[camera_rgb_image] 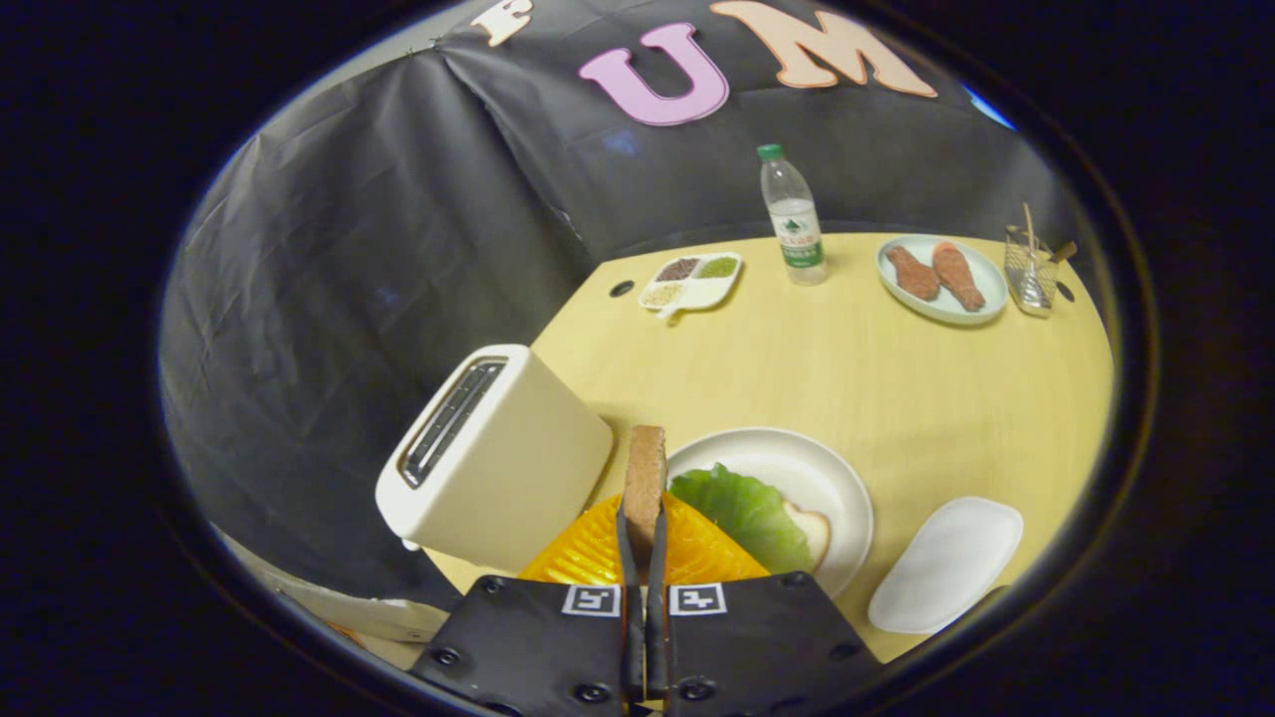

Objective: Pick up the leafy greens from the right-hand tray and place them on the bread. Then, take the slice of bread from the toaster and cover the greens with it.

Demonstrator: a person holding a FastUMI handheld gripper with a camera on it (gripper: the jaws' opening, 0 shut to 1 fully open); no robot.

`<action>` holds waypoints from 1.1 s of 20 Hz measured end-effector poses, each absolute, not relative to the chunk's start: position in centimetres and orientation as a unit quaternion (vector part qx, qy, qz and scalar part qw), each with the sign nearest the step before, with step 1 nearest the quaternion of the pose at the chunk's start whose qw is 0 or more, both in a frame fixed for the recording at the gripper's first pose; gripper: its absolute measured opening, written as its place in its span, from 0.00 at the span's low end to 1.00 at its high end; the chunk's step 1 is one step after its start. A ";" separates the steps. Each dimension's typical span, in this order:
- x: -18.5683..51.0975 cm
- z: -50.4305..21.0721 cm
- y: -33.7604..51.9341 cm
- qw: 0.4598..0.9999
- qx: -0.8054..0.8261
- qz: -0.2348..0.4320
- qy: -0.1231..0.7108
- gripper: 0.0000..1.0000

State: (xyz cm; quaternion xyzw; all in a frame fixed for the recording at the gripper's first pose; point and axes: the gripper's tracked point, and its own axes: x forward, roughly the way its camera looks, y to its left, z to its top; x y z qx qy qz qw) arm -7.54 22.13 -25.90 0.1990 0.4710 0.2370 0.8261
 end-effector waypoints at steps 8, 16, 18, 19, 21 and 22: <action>-8.6 -28.7 18.7 0.823 0.183 0.208 0.495 0.21; -9.5 -30.3 16.8 0.826 0.151 0.200 0.504 0.67; -9.7 -29.6 16.4 0.827 0.159 0.201 0.500 0.80; -9.7 -29.4 16.1 0.828 0.161 0.200 0.498 0.87; -10.0 -28.8 15.5 0.831 0.160 0.200 0.493 1.00; -10.0 -28.4 15.1 0.835 0.155 0.201 0.487 1.00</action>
